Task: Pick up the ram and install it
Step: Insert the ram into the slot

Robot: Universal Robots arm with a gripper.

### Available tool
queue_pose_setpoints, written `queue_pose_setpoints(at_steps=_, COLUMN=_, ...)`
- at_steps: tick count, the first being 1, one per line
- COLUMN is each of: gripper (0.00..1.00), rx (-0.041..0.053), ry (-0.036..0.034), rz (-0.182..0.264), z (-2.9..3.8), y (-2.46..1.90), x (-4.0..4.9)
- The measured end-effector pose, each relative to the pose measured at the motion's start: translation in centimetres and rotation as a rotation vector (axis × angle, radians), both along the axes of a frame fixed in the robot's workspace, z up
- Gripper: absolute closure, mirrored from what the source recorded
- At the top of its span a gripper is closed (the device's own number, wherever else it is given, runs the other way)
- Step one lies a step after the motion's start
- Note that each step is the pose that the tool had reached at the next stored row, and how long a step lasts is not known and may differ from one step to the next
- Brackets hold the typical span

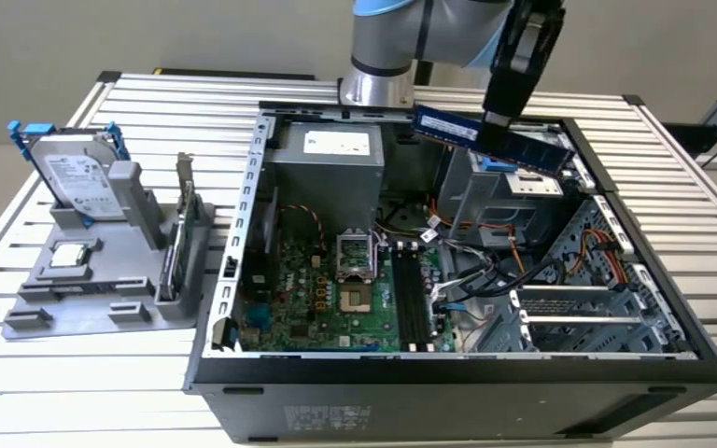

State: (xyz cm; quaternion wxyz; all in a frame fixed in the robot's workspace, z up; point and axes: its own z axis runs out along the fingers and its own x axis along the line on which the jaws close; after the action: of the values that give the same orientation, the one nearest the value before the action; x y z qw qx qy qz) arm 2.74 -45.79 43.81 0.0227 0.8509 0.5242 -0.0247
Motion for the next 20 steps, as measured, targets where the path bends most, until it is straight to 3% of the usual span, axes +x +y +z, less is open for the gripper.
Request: queue_pose_setpoints(at_steps=20, gripper=1.0, rx=-0.0001, ry=0.0, rz=-0.283, z=-0.22, y=0.0, x=0.01)
